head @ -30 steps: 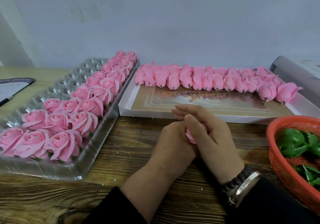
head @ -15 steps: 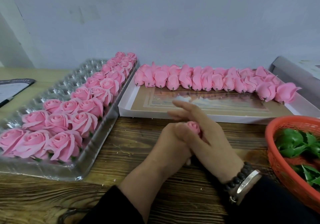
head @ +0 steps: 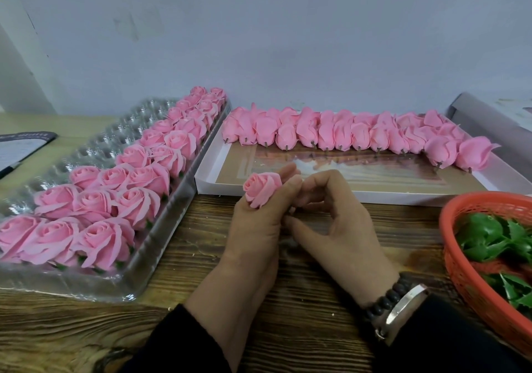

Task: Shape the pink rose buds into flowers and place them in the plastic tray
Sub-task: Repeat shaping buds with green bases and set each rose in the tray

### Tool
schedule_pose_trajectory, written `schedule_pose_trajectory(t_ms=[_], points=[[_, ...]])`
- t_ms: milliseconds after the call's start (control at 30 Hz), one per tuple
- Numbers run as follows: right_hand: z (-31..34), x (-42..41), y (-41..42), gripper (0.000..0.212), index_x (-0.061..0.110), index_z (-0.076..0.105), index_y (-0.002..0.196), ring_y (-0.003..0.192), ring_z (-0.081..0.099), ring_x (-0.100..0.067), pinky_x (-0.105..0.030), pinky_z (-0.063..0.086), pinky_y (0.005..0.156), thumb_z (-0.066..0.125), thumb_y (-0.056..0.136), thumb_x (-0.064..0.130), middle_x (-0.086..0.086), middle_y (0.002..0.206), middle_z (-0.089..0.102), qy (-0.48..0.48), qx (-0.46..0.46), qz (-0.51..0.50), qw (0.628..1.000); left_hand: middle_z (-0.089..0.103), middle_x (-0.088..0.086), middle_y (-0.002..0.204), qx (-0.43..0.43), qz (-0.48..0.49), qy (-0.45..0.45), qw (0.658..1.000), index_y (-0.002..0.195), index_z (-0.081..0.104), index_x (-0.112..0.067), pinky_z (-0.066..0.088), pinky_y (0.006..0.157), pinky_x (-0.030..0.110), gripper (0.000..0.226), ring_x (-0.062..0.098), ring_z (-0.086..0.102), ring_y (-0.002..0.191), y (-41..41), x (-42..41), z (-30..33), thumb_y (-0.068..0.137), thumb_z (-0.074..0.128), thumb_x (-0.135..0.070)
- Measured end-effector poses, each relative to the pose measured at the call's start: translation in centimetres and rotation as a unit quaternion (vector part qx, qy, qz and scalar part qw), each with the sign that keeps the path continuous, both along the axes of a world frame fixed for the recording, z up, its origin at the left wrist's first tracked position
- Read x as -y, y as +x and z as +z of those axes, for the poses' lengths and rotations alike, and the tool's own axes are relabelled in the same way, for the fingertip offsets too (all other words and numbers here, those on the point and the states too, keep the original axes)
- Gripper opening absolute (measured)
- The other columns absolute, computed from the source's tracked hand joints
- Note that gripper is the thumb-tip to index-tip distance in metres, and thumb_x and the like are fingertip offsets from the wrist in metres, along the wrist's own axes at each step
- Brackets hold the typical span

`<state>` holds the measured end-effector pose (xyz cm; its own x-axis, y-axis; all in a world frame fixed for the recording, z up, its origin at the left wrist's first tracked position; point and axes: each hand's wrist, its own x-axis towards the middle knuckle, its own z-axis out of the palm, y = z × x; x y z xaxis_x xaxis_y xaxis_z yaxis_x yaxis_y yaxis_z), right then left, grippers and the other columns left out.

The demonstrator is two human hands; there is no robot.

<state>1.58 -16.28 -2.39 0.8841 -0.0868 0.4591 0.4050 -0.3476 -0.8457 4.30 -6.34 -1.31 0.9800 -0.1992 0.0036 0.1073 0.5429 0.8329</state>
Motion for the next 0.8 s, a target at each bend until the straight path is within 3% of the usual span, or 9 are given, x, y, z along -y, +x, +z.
schedule_pose_trajectory(t_ms=[167, 400, 633, 800], points=[[0.14, 0.01, 0.0, 0.042, 0.033, 0.05, 0.082, 0.072, 0.057, 0.004, -0.005, 0.042, 0.066, 0.071, 0.068, 0.001, 0.024, 0.077, 0.059, 0.014, -0.007, 0.006, 1.0, 0.07, 0.006, 0.091, -0.028, -0.033, -0.018, 0.999, 0.108, 0.063, -0.007, 0.053, 0.085, 0.027, 0.05, 0.016, 0.067, 0.088, -0.28, 0.35, -0.1, 0.06, 0.069, -0.022], [0.08, 0.0, 0.28, 0.043, 0.04, 0.05, 0.083, 0.073, 0.058, -0.002, -0.011, 0.044, 0.066, 0.07, 0.069, 0.004, 0.015, 0.079, 0.06, -0.021, -0.012, 0.003, 1.0, 0.067, 0.009, 0.1, -0.034, -0.057, -0.006, 0.998, 0.116, 0.06, -0.004, 0.043, 0.099, 0.04, 0.054, 0.02, 0.063, 0.099, -0.29, 0.44, -0.26, 0.065, 0.066, -0.023], [0.1, 0.06, 0.32, 0.05, 0.046, 0.052, 0.083, 0.073, 0.06, -0.002, -0.012, 0.044, 0.064, 0.067, 0.068, 0.0, 0.015, 0.078, 0.063, -0.005, -0.011, 0.016, 1.0, 0.065, 0.012, 0.103, -0.006, -0.081, 0.017, 0.997, 0.119, 0.057, 0.0, 0.04, 0.102, 0.045, 0.059, 0.025, 0.06, 0.102, -0.32, 0.42, -0.44, 0.066, 0.067, -0.022], [0.04, 0.43, 0.45, 0.036, 0.026, 0.05, 0.077, 0.06, 0.054, 0.006, -0.007, 0.041, 0.057, 0.07, 0.067, -0.002, 0.015, 0.071, 0.061, 0.041, -0.026, 0.007, 0.999, 0.062, 0.018, 0.099, 0.023, -0.109, 0.012, 0.994, 0.112, 0.056, 0.006, 0.048, 0.092, 0.033, 0.049, 0.025, 0.061, 0.096, -0.44, 0.44, -0.3, 0.068, 0.065, -0.016]])
